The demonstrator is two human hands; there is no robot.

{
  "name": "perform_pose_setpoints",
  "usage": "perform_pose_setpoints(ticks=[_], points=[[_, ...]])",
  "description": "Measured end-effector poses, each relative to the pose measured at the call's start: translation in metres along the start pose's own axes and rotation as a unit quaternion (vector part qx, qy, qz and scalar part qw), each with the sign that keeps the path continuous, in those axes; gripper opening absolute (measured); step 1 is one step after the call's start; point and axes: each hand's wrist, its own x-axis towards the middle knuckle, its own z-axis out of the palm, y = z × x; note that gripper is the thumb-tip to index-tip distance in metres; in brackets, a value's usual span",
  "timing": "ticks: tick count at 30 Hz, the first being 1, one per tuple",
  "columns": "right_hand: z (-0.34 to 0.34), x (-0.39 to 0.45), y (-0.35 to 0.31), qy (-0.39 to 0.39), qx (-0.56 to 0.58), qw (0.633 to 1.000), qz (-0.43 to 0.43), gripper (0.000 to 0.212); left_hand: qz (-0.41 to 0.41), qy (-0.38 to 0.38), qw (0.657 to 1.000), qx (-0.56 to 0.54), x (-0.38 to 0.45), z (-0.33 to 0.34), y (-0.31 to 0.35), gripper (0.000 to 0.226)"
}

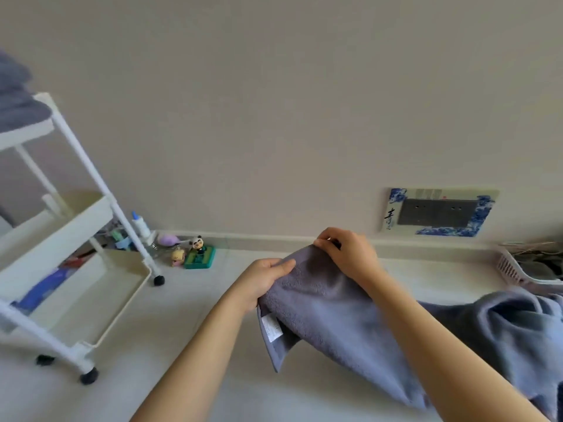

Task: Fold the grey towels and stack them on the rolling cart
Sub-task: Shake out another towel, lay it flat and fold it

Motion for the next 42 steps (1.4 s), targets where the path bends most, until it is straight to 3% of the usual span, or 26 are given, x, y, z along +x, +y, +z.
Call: perform_pose_setpoints(ticks=[4,7,10,14,18,21,23,29,32,35,39,42], points=[[0.078,0.005,-0.034,-0.097,-0.017,0.995,-0.032,0.016,-0.038,0.089,0.995,-0.04,-0.023,-0.058,-0.049,0.02],[0.123,0.008,-0.062,-0.134,-0.035,0.988,-0.061,0.019,-0.057,0.136,0.986,-0.079,-0.039,-0.096,-0.077,0.019],[0.168,0.015,-0.094,-0.171,0.003,0.979,-0.108,0.018,-0.043,0.229,0.969,-0.079,-0.05,-0.139,-0.1,0.024],[0.214,0.017,-0.101,-0.195,0.032,0.973,-0.12,0.026,-0.064,0.354,0.933,0.007,-0.048,-0.176,-0.131,0.029],[0.239,0.002,-0.07,-0.24,-0.027,0.967,-0.08,0.038,-0.129,0.402,0.899,0.119,-0.042,-0.185,-0.156,0.02],[0.245,-0.011,-0.043,-0.299,-0.073,0.951,-0.023,0.044,-0.158,0.431,0.86,0.222,-0.036,-0.176,-0.166,0.03],[0.247,-0.016,-0.026,-0.325,-0.109,0.939,0.007,0.05,-0.136,0.415,0.853,0.287,-0.029,-0.168,-0.172,0.031],[0.242,-0.03,0.01,-0.346,-0.143,0.925,0.058,0.056,0.006,0.298,0.879,0.373,0.0,-0.144,-0.185,0.023],[0.238,-0.034,0.02,-0.341,-0.143,0.928,0.045,0.054,0.061,0.115,0.911,0.391,0.02,-0.138,-0.187,0.033],[0.235,-0.037,0.028,-0.336,-0.145,0.93,0.042,0.051,0.0,-0.031,0.897,0.44,0.036,-0.141,-0.192,0.05],[0.23,-0.036,0.037,-0.311,-0.142,0.938,0.062,0.052,-0.01,-0.045,0.884,0.464,0.052,-0.149,-0.191,0.028],[0.229,-0.033,0.039,-0.294,-0.163,0.939,0.077,0.053,0.009,-0.001,0.885,0.466,0.062,-0.153,-0.176,0.021]])
